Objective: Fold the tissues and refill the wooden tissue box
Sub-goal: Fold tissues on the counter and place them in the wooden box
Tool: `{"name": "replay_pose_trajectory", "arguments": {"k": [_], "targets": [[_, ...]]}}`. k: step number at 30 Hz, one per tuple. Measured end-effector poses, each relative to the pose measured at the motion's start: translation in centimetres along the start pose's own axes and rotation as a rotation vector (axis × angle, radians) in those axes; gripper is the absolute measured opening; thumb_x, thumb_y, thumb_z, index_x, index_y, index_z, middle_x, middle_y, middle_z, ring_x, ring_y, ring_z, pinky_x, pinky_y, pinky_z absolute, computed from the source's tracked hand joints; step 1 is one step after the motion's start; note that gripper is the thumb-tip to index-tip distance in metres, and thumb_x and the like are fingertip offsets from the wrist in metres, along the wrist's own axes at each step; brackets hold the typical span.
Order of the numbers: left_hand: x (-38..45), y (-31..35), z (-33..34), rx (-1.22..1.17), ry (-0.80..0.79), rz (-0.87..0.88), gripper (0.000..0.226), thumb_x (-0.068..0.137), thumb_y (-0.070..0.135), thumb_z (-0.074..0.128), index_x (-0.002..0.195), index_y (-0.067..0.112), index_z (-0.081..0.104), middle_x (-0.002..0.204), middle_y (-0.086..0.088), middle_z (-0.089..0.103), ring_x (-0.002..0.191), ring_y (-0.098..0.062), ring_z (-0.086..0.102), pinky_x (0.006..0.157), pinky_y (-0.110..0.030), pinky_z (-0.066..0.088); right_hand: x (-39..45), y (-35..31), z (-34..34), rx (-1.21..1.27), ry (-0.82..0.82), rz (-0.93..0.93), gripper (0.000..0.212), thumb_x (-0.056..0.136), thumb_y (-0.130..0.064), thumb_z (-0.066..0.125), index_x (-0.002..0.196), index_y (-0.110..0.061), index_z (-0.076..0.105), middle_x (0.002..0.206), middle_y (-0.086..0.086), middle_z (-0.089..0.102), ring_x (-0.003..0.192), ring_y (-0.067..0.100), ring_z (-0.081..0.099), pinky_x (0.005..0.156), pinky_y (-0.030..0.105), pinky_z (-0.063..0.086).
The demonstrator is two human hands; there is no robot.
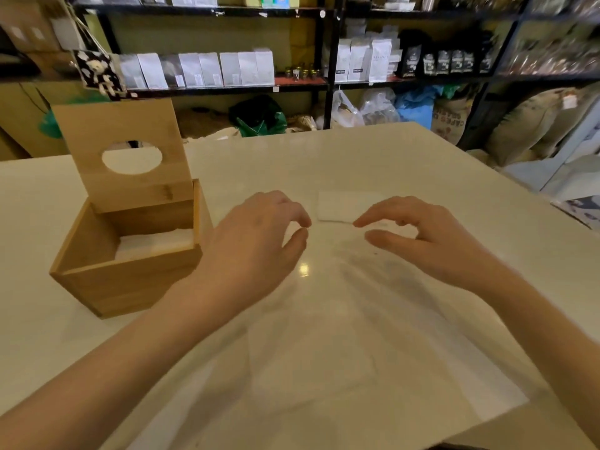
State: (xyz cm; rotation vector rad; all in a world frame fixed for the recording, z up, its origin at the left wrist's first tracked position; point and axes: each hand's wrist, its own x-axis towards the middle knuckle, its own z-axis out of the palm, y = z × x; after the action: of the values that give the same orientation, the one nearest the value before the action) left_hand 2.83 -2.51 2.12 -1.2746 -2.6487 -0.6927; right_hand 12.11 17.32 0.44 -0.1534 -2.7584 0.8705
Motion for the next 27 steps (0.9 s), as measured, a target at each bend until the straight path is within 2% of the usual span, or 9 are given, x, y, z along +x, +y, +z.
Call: {"name": "replay_pose_trajectory", "arguments": {"k": [3,6,9,12,16,19,22,27], "targets": [[3.6,0.3,2.7,-0.004,-0.004,-0.005,0.023,0.091,0.022,0.046,0.11,0.022,0.059,0.119,0.002,0.057,0.113,-0.018,0.046,0.096,-0.039,0.038,2.8,1.9,-0.7,-0.02,0.099,0.046,0.019,0.089,-0.028,0.055,0.103,-0.033,0.065,0.107,-0.014,0.062,0.101,0.003,0.052,0.08,0.01,0.035],[7.0,-0.1,5.8,-0.007,-0.025,-0.051,0.027,0.092,0.022,0.043,0.116,0.019,0.056,0.127,-0.001,0.054,0.12,-0.02,0.043,0.097,-0.04,0.037,5.2,4.3,0.2,-0.026,0.194,0.106,0.02,0.09,-0.023,0.053,0.106,-0.025,0.064,0.103,-0.009,0.063,0.099,0.009,0.054,0.074,0.015,0.035],[9.9,-1.0,8.3,-0.027,-0.039,-0.094,0.033,0.094,0.022,0.039,0.125,0.017,0.048,0.137,-0.002,0.046,0.129,-0.02,0.034,0.101,-0.039,0.03,6.9,6.5,1.6,-0.055,0.201,0.172,0.024,0.091,-0.021,0.05,0.113,-0.019,0.06,0.11,-0.001,0.064,0.101,0.014,0.053,0.082,0.025,0.037],[11.6,-2.3,10.1,0.014,-0.027,-0.102,0.035,0.094,0.025,0.037,0.128,0.019,0.045,0.139,-0.001,0.044,0.131,-0.019,0.031,0.105,-0.039,0.025,7.8,8.2,2.6,-0.164,0.202,0.255,0.031,0.092,-0.021,0.045,0.121,-0.018,0.055,0.123,0.003,0.059,0.118,0.022,0.047,0.097,0.035,0.035],[12.6,-4.0,11.8,0.145,-0.073,-0.146,0.039,0.094,0.031,0.034,0.13,0.019,0.042,0.142,0.0,0.039,0.137,-0.02,0.021,0.111,-0.044,0.015,8.1,9.4,2.9,-0.314,0.185,0.265,0.037,0.092,-0.025,0.043,0.128,-0.019,0.049,0.136,0.001,0.05,0.128,0.021,0.035,0.102,0.034,0.029],[12.8,-4.4,12.3,0.13,-0.093,-0.158,0.038,0.094,0.032,0.032,0.127,0.019,0.045,0.145,0.001,0.037,0.14,-0.019,0.015,0.112,-0.046,0.01,8.1,9.8,2.7,-0.377,0.102,0.283,0.043,0.094,-0.029,0.039,0.135,-0.019,0.042,0.143,0.0,0.041,0.134,0.021,0.026,0.105,0.036,0.025],[12.8,-4.4,12.5,0.099,-0.049,-0.119,0.035,0.094,0.028,0.034,0.124,0.02,0.05,0.141,0.002,0.043,0.139,-0.017,0.018,0.113,-0.044,0.006,8.1,9.9,2.7,-0.346,0.101,0.269,0.039,0.094,-0.03,0.04,0.131,-0.021,0.048,0.141,0.0,0.043,0.133,0.02,0.027,0.104,0.036,0.024],[12.6,-4.0,12.4,0.045,0.049,-0.099,0.026,0.092,0.024,0.04,0.107,0.015,0.06,0.123,-0.001,0.057,0.133,-0.018,0.031,0.111,-0.044,0.011,8.3,10.1,2.9,-0.237,0.203,0.227,0.024,0.089,-0.026,0.051,0.108,-0.017,0.063,0.119,0.0,0.059,0.119,0.02,0.04,0.095,0.032,0.03]]}}
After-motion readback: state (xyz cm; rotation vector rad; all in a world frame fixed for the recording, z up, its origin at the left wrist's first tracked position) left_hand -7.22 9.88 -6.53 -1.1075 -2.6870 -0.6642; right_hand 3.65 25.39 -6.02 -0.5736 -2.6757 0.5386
